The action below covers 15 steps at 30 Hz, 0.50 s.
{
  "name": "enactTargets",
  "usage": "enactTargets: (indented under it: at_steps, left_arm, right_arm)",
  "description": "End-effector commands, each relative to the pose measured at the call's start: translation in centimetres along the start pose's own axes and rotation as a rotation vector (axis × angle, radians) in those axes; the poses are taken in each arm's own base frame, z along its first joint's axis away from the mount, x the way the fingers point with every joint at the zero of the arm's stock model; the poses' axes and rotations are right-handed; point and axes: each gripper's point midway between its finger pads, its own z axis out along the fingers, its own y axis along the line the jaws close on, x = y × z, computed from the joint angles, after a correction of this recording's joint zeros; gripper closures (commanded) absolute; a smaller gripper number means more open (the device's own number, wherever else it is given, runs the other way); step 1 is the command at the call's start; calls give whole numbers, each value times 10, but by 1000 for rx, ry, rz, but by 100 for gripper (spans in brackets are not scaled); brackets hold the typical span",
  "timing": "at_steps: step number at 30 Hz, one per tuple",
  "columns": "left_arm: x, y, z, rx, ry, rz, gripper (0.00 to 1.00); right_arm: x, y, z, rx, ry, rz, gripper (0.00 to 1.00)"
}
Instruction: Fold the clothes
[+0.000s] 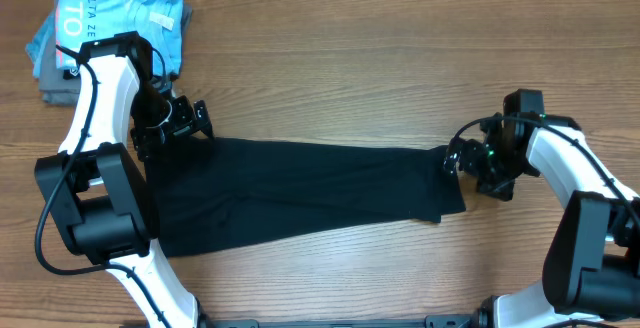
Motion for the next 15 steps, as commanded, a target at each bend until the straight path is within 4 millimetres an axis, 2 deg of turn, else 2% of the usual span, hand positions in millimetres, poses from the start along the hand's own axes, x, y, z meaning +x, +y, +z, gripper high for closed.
enactTargets:
  at_steps: [1, 5, 9, 11, 15]
  left_arm:
    - [-2, -6, -4, 15, -13, 28, 0]
    - [-2, -6, -4, 16, -12, 28, 0]
    - [-2, -6, -4, 16, -12, 28, 0]
    - [-2, -6, -4, 16, -12, 28, 0]
    - [-1, -6, -4, 16, -11, 26, 0]
  right_arm:
    - [12, 9, 9, -79, 26, -13, 0]
    - [26, 14, 23, -121, 53, -24, 0]
    - [37, 21, 29, -156, 85, -26, 3]
    - [40, 25, 29, -173, 97, -16, 11]
    - [40, 26, 29, -172, 101, 26, 40]
